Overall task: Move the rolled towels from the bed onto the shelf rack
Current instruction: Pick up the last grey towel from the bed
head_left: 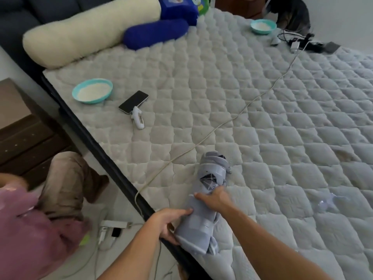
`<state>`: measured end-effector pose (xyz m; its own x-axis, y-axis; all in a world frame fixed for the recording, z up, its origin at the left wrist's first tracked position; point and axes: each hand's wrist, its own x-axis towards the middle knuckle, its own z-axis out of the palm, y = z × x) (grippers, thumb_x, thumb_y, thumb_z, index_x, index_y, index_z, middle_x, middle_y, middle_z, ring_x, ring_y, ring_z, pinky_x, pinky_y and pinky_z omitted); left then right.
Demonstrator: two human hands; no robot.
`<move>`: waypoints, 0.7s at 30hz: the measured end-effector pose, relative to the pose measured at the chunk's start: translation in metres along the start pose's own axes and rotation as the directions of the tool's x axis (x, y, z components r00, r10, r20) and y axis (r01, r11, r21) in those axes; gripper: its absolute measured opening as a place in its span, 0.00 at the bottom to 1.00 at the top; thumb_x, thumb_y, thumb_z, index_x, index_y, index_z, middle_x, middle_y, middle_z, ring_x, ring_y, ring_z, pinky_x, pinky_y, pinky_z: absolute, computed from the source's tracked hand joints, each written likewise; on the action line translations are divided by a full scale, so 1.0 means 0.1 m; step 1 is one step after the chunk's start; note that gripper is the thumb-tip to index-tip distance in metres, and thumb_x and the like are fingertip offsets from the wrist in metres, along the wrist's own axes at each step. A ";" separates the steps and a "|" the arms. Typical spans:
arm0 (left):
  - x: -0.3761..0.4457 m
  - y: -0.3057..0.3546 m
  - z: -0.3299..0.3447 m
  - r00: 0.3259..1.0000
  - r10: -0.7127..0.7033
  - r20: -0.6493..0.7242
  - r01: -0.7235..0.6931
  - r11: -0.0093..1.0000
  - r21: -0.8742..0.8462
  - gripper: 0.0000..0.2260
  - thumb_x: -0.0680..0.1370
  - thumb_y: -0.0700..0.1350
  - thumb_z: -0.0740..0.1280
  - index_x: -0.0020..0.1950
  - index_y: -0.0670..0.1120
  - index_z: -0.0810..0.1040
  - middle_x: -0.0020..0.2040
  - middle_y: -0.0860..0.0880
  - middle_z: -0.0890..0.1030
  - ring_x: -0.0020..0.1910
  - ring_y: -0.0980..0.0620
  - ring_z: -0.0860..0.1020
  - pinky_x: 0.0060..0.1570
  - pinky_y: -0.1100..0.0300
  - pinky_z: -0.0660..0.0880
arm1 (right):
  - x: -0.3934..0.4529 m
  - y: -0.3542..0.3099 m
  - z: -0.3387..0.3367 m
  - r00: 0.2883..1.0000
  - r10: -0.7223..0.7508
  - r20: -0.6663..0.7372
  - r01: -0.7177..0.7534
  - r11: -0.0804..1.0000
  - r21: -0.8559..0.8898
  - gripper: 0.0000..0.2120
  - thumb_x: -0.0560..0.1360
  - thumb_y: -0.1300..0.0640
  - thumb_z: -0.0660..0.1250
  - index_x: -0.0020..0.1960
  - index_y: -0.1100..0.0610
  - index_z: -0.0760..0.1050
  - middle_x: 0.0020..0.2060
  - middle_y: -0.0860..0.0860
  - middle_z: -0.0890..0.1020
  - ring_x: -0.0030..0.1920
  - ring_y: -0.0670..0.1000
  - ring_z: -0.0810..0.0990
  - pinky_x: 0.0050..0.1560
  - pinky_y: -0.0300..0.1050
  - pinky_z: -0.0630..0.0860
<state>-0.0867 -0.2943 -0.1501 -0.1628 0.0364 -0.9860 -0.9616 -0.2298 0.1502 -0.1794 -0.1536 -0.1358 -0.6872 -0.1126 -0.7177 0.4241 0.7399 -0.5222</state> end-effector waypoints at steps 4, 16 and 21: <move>-0.05 0.02 0.17 1.000 0.015 -0.013 -0.014 0.997 0.073 0.21 0.69 0.57 0.75 0.50 0.43 0.74 0.46 0.43 0.77 0.43 0.47 0.78 0.46 0.52 0.79 | 0.10 0.05 -0.05 0.999 0.040 -0.017 -0.039 0.997 0.065 0.50 0.66 0.41 0.74 0.74 0.65 0.53 0.68 0.60 0.71 0.67 0.59 0.72 0.62 0.48 0.72; -0.73 -0.55 0.04 0.986 0.164 0.035 -0.166 0.926 0.338 0.28 0.69 0.56 0.75 0.66 0.50 0.74 0.66 0.44 0.73 0.59 0.40 0.75 0.52 0.38 0.77 | -0.47 0.41 0.06 0.998 -0.038 0.052 -0.002 0.785 0.619 0.33 0.59 0.52 0.78 0.60 0.56 0.70 0.51 0.56 0.80 0.49 0.56 0.81 0.45 0.52 0.80; -1.32 -1.41 -0.32 0.962 0.270 -0.032 -0.260 0.947 0.188 0.33 0.67 0.56 0.77 0.68 0.49 0.69 0.62 0.47 0.73 0.60 0.41 0.74 0.51 0.35 0.77 | -1.20 0.30 0.59 0.940 -0.209 0.269 -0.030 0.736 0.677 0.31 0.61 0.53 0.77 0.62 0.56 0.73 0.54 0.57 0.82 0.53 0.58 0.81 0.47 0.53 0.81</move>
<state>0.0775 -0.2980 -0.0433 -0.4096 -0.0582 -0.9104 -0.9100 -0.0445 0.4122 -0.0500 -0.1572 -0.0924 -0.5764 -0.4385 -0.6896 0.7317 0.0988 -0.6744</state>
